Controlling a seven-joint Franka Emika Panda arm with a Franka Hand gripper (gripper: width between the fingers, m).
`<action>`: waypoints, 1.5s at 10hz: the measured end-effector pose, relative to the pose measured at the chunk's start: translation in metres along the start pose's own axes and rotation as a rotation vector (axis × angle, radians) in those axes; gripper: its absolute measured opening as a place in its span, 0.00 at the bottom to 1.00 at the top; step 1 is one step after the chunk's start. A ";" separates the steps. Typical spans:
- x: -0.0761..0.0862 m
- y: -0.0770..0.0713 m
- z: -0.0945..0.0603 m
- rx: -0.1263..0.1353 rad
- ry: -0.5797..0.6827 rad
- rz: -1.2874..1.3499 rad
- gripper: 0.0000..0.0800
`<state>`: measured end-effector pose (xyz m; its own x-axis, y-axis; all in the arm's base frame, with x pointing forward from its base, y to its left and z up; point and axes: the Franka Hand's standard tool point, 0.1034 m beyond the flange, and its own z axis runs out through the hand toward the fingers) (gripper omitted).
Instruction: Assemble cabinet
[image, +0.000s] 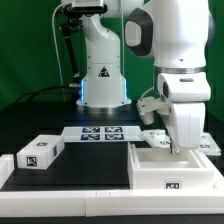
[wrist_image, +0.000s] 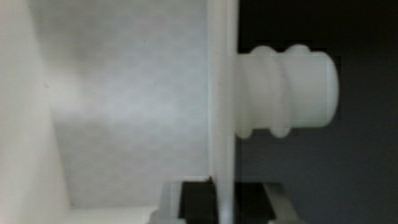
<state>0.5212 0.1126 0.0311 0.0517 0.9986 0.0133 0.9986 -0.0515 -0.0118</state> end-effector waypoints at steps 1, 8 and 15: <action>0.000 0.000 -0.002 -0.002 -0.001 0.000 0.04; 0.000 -0.028 -0.041 -0.042 -0.014 0.077 0.89; 0.050 -0.056 -0.032 -0.046 0.018 0.159 1.00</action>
Offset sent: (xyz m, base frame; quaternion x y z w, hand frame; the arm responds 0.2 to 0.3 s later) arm -0.0193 -0.0118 0.0214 -0.0067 -0.0250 -0.0241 0.9994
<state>0.4679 0.1648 0.0641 0.2089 0.9774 0.0332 0.9772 -0.2099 0.0307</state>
